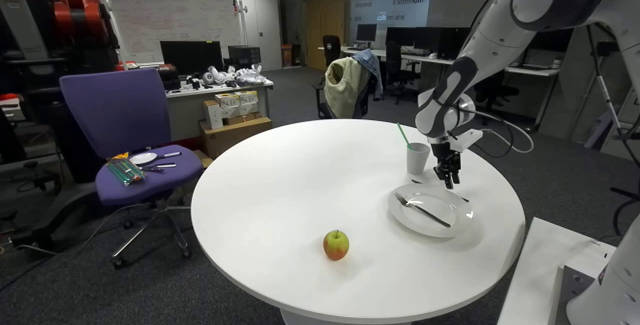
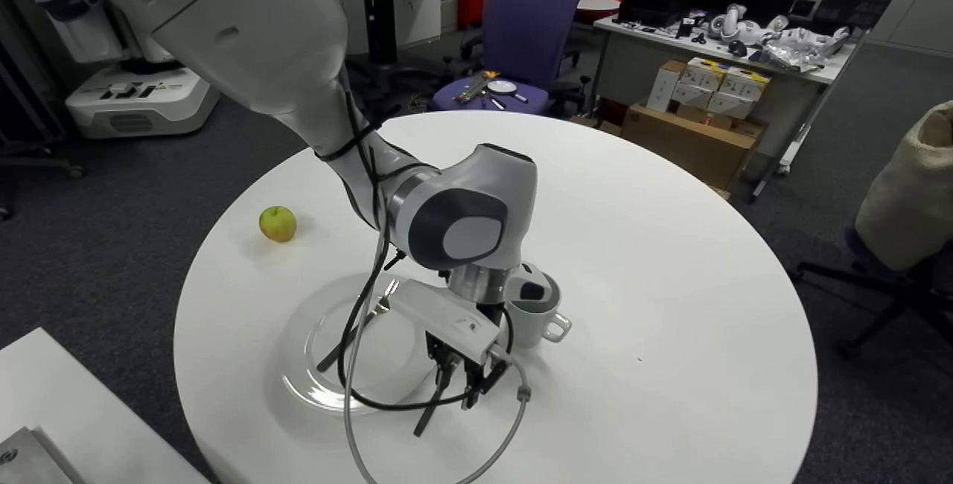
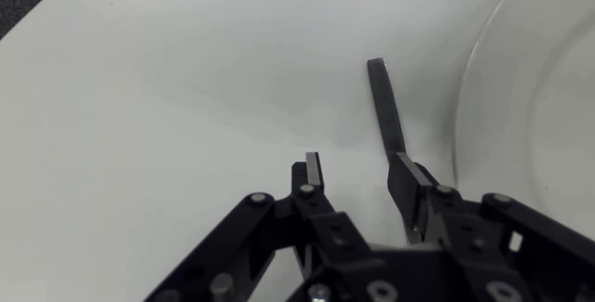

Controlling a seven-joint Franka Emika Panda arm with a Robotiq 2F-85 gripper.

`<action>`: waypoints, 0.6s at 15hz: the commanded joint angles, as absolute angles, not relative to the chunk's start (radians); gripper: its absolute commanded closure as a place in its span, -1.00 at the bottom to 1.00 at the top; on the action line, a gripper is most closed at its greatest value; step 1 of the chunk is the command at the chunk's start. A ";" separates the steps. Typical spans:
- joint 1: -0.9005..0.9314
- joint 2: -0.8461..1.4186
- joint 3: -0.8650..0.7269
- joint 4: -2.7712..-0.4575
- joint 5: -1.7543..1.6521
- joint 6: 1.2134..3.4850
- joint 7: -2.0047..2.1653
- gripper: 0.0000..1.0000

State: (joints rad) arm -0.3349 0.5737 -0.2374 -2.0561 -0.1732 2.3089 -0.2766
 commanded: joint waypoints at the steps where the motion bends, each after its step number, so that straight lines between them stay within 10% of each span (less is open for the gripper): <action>1: -0.372 0.565 -0.213 -2.035 -0.139 2.265 -0.327 -0.01; 9: -0.400 0.568 -0.198 -2.016 -0.096 2.220 -0.380 0.01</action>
State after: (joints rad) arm -0.3694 0.5737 -0.2173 -2.0440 -0.1216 2.2671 -0.3367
